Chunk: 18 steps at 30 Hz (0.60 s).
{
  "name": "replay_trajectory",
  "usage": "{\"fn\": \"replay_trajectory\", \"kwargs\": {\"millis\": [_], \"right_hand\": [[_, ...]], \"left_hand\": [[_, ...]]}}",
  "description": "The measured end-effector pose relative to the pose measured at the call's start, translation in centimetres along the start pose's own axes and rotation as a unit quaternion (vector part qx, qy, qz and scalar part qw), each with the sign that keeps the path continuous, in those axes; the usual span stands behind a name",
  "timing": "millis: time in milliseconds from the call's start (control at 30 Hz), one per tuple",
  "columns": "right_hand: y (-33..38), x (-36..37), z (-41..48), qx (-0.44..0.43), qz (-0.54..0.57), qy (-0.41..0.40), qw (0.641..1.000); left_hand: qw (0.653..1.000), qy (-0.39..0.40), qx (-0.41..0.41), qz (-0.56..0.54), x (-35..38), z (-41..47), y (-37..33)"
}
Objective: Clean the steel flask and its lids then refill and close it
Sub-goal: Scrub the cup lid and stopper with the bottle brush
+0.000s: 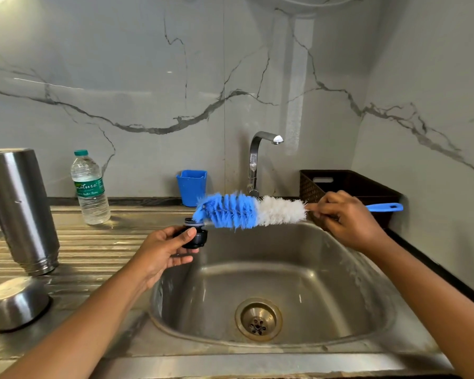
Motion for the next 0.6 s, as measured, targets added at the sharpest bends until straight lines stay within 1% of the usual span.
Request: {"fn": "replay_trajectory", "kwargs": {"millis": [100, 167, 267, 333, 400, 533, 600], "right_hand": [[0.4, 0.7, -0.2, 0.004, 0.004, 0.024, 1.000], [0.6, 0.8, 0.0, -0.005, 0.006, 0.031, 0.999], [-1.4, -0.7, -0.4, 0.027, 0.019, -0.005, 0.999], [-2.7, -1.4, -1.1, 0.057, -0.002, -0.015, 0.998], [-2.9, -1.3, -1.3, 0.074, -0.022, -0.005, 0.997], [-0.9, 0.1, -0.7, 0.097, 0.024, 0.023, 0.995], [0.2, 0.7, -0.3, 0.085, 0.036, 0.042, 0.995]], "left_hand": [[1.000, 0.012, 0.001, 0.007, 0.7, -0.2, 0.2], [1.000, -0.005, 0.005, -0.007, 0.7, -0.2, 0.4], [0.997, -0.036, 0.018, -0.063, 0.0, 0.0, 0.2], [0.993, -0.043, 0.023, -0.110, -0.4, 0.2, 0.0], [0.991, -0.037, 0.021, -0.125, -0.2, 0.1, -0.1], [0.988, -0.030, 0.030, -0.148, 0.1, 0.0, -0.4], [0.985, -0.041, 0.039, -0.163, 0.0, 0.0, -0.4]]}}
Point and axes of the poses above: each hand's wrist, its own z-axis towards the middle knuckle, its own x-axis out of the palm, y = z × x, the point moved 5 cm from there along z, towards the middle knuckle, and after that the axes turned 4 degrees about y, right-handed, at the moved point
